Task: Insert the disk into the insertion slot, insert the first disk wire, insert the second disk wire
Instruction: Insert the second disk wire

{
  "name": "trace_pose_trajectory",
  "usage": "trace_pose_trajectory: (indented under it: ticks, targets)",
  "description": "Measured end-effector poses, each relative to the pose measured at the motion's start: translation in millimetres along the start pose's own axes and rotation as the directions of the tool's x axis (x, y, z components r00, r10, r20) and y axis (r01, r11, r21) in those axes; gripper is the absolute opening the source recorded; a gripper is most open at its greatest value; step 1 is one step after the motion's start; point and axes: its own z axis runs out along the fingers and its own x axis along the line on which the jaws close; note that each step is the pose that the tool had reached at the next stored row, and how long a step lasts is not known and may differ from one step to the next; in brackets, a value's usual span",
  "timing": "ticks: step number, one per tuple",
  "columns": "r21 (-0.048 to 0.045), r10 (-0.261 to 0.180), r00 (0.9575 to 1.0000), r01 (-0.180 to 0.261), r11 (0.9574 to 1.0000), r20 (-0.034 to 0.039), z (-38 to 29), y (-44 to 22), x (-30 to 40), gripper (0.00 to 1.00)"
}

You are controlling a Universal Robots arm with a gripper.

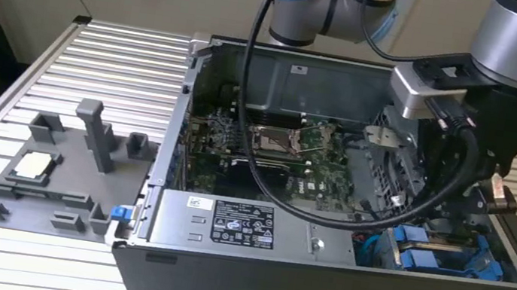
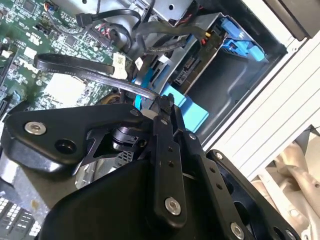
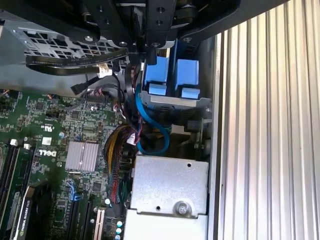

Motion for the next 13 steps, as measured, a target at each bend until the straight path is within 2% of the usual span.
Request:
trace_pose_trajectory:
  ticks: [10, 13]
  targets:
    - [-0.0656, -0.003, 1.0000, 0.003, 0.9978, 0.0065, 3.0, -25.1, 2.7, 0.16]
    - [-0.0822, -0.004, 1.0000, 0.004, 0.9966, 0.0081, 3.9, -31.5, 4.6, 0.16]
